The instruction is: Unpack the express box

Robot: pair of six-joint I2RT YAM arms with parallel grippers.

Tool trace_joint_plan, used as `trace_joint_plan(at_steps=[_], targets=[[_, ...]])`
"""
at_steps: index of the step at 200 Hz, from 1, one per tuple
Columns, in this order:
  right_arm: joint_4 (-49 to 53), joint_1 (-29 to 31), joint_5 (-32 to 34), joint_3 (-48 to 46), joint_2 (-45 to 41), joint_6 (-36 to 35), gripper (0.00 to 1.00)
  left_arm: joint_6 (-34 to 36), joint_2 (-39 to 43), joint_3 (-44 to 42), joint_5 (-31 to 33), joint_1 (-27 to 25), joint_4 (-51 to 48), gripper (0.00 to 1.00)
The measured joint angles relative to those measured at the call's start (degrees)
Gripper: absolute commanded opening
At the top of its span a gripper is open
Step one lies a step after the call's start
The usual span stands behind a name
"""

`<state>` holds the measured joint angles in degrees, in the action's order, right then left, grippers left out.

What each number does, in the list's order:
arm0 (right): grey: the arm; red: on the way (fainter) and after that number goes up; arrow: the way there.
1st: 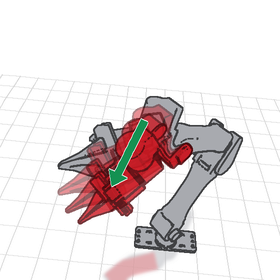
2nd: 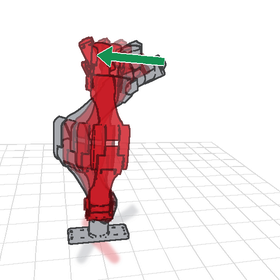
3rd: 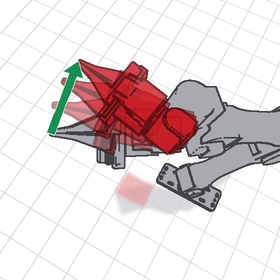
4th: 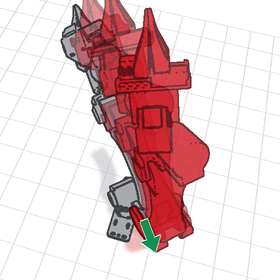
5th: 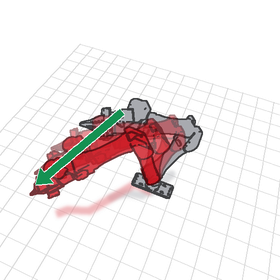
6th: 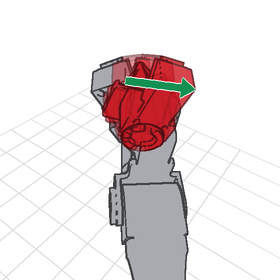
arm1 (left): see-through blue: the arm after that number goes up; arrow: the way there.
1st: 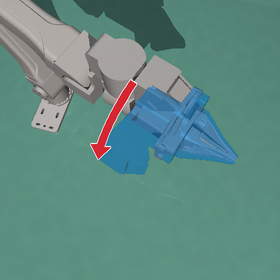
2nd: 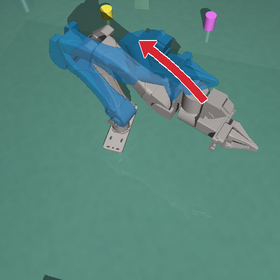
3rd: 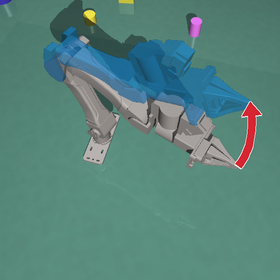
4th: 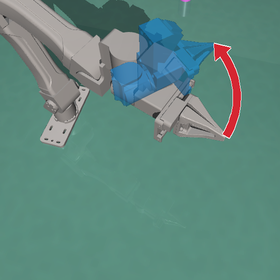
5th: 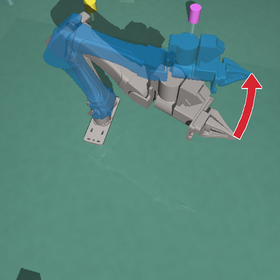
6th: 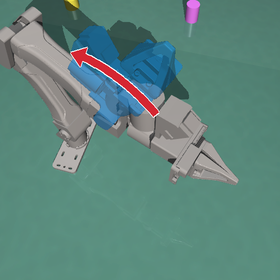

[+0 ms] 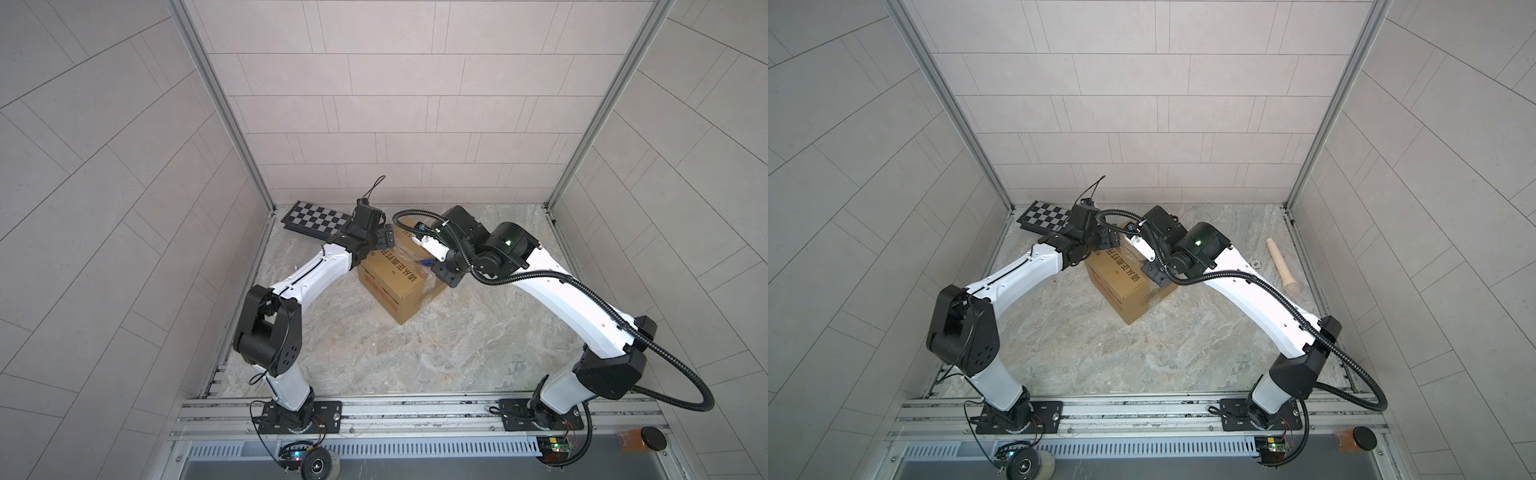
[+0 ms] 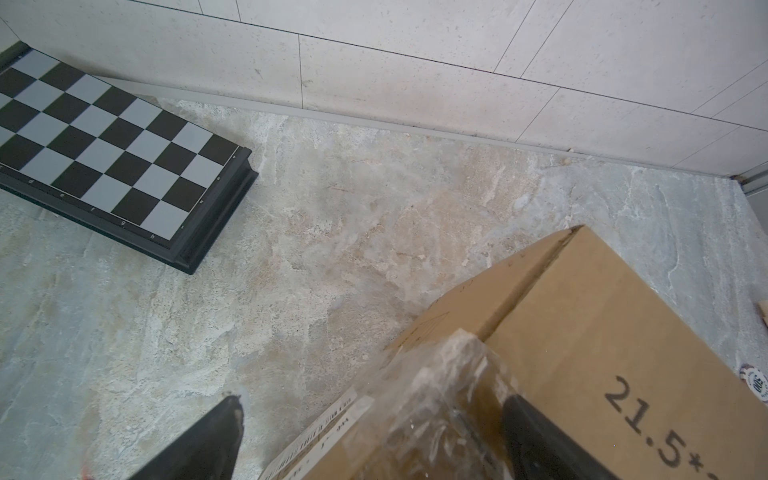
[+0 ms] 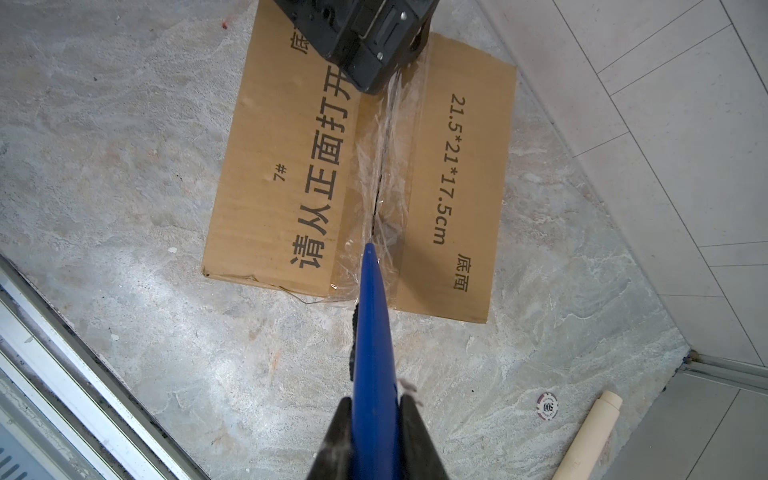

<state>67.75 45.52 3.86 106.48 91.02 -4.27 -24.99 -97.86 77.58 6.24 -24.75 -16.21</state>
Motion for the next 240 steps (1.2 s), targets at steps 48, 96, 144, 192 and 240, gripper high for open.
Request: trace_joint_plan(at_steps=[48, 96, 144, 192, 240], targets=[[-1.0, -0.2, -0.1, 0.0, 2.4, 0.2, 0.00, -0.5, 0.5, 0.0, -1.3, 0.3, -0.5, 1.00], [-1.6, -0.4, -0.5, 0.1, 2.4, 0.3, 0.00, 0.2, 2.9, 0.2, -3.1, 0.3, -4.5, 1.00], [-2.4, -0.6, -0.6, 0.1, 2.5, 0.3, 0.00, 1.7, 2.5, 2.5, -0.5, -1.1, -9.2, 1.00], [-1.6, -0.7, 0.0, 0.1, 2.4, 0.4, 0.00, 2.0, 0.8, 3.8, 3.8, -2.4, -10.1, 1.00], [-0.6, -0.7, 0.3, -0.1, 1.4, 0.9, 0.00, 2.0, 0.8, 3.7, 5.1, -2.6, -9.5, 1.00]])
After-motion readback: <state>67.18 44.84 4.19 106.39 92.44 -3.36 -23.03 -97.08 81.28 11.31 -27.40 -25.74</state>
